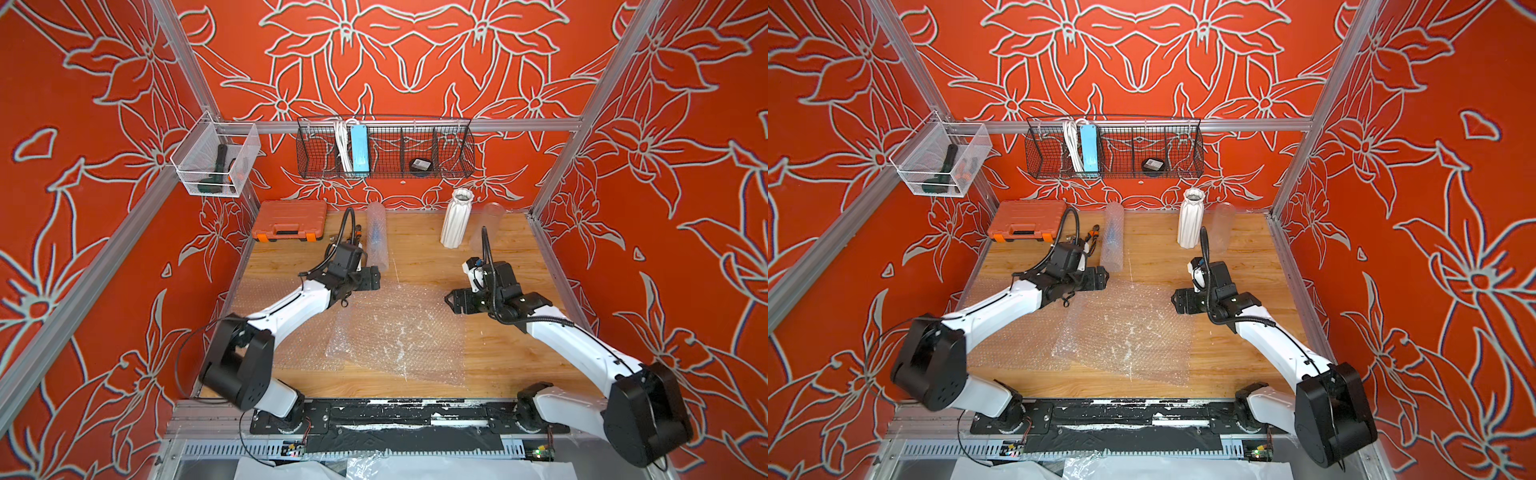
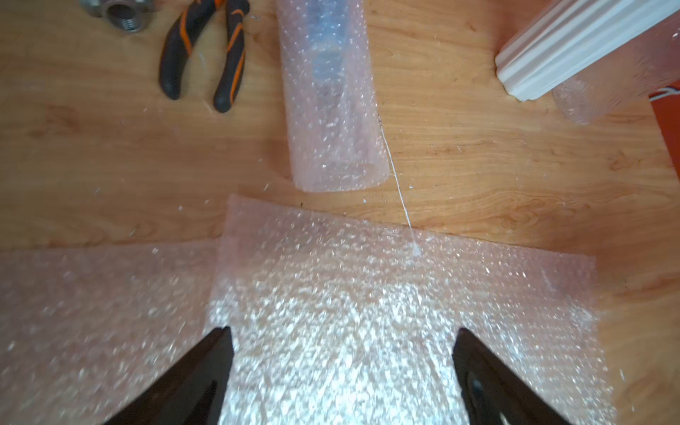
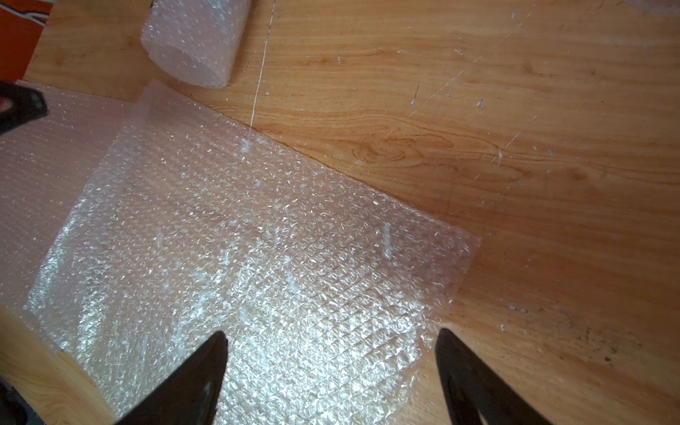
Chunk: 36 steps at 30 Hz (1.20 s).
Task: Unwrap the vase from the bubble wrap
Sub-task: Pick up the bubble wrap from the center of the board.
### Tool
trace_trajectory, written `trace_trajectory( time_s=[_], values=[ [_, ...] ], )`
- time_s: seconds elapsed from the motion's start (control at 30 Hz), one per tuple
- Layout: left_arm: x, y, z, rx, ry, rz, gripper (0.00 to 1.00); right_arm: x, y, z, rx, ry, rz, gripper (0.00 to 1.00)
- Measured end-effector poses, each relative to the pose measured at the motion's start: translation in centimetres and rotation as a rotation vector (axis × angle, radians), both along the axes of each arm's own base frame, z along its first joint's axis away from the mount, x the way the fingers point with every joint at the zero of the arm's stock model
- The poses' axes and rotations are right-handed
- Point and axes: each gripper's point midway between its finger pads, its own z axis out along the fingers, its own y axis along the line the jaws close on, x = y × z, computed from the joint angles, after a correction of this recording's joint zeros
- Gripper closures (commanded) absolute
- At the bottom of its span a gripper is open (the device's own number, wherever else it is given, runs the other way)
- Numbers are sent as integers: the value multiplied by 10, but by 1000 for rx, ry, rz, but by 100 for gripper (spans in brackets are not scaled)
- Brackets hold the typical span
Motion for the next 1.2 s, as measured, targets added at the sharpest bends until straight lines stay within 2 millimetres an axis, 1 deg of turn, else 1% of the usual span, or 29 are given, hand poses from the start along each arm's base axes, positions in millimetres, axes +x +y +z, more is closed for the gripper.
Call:
trace_trajectory(
  time_s=[0.17, 0.3, 0.4, 0.47, 0.57, 0.67, 0.73, 0.87, 0.93, 1.0, 1.1, 1.2],
  values=[
    [50, -19, -6, 18, -12, -23, 6, -2, 2, 10, 18, -24, 7, 11],
    [91, -32, -8, 37, -37, -20, 5, -3, 4, 12, 29, -26, 11, 11],
    [120, -35, -15, 65, -50, 9, 5, -4, 4, 12, 34, -24, 11, 11],
    [134, -34, -22, 86, -49, 35, 5, -4, 4, 13, 37, -26, 9, 11],
    [148, -27, -34, 120, -44, 75, 5, -5, 4, 16, 43, -31, 8, 11],
    [154, -21, -37, 143, -49, 102, 5, -6, 4, 17, 46, -34, 8, 11],
    [157, -18, -34, 149, -60, 115, 4, -6, 4, 17, 47, -35, 8, 11],
    [164, -18, -26, 146, -91, 124, 2, -7, 3, 14, 48, -28, 5, 11],
    [173, -20, -23, 142, -106, 128, 2, -9, 3, 12, 50, -19, 3, 11],
    [186, -25, -22, 136, -122, 130, 2, -10, 4, 11, 52, -14, 4, 11],
    [203, -29, -31, 144, -126, 136, 2, -11, 5, 12, 62, -11, 9, 11],
    [209, -25, -44, 175, -111, 145, 2, -13, 5, 11, 68, -9, 10, 11]
  ],
)
